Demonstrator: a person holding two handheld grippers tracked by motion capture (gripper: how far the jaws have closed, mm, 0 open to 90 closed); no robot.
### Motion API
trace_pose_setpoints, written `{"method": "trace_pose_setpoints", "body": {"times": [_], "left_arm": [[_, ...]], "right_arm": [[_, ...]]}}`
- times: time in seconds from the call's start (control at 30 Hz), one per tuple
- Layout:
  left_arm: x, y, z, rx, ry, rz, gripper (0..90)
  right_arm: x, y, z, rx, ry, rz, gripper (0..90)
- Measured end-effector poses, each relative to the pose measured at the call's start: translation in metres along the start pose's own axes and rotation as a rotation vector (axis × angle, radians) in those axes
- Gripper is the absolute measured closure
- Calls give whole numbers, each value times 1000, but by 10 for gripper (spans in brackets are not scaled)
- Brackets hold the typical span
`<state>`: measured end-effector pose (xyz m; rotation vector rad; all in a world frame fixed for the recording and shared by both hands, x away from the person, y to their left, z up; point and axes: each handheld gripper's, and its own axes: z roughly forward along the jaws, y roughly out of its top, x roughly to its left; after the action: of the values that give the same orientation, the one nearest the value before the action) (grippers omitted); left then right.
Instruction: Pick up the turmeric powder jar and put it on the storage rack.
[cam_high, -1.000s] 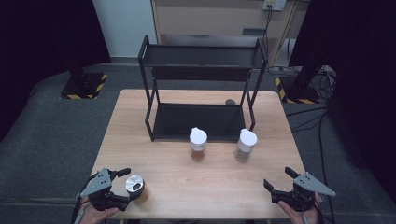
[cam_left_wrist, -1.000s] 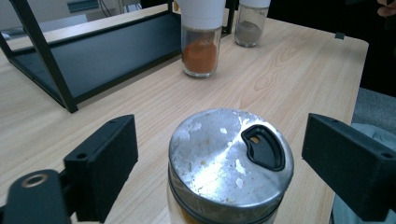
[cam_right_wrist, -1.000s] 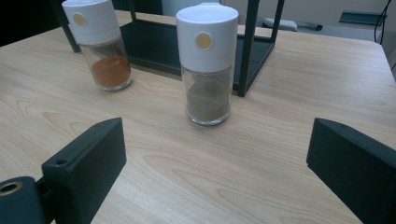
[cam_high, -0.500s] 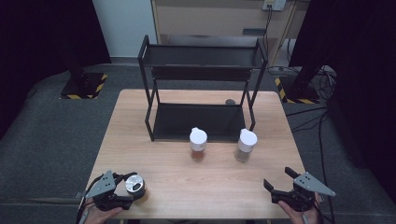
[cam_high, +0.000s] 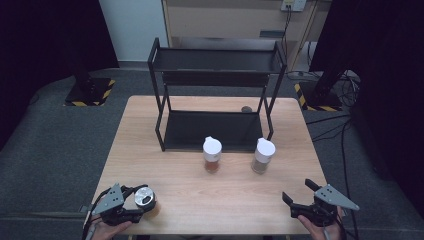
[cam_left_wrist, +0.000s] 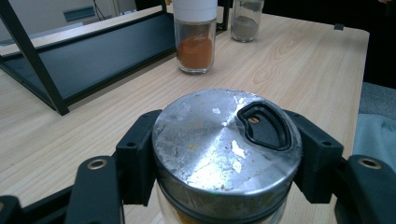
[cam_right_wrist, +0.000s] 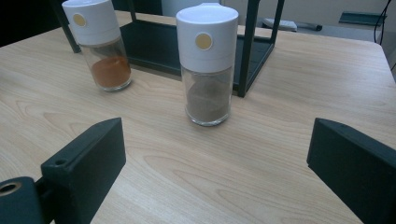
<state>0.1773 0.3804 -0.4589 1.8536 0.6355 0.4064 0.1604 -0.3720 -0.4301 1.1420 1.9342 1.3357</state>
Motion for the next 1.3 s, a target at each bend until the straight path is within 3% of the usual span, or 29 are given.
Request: {"method": "trace_pose_setpoints", "body": {"times": [0.3,0.7,0.97,1.3], "left_arm": [[3,13,6,-2,-23,0,338],[11,50,22,-8,-49,20,338],[19,69,35,-16,-72,12,338],[28,89,50,-18,-65,3,338]], "right_arm": [[-1,-1,0,-7,3,12,24],[-2,-2,0,-13,8,17,16],[-2,-2,0,-13,10,18,16],[-2,-1,-1,-11,13,19,16]]}}
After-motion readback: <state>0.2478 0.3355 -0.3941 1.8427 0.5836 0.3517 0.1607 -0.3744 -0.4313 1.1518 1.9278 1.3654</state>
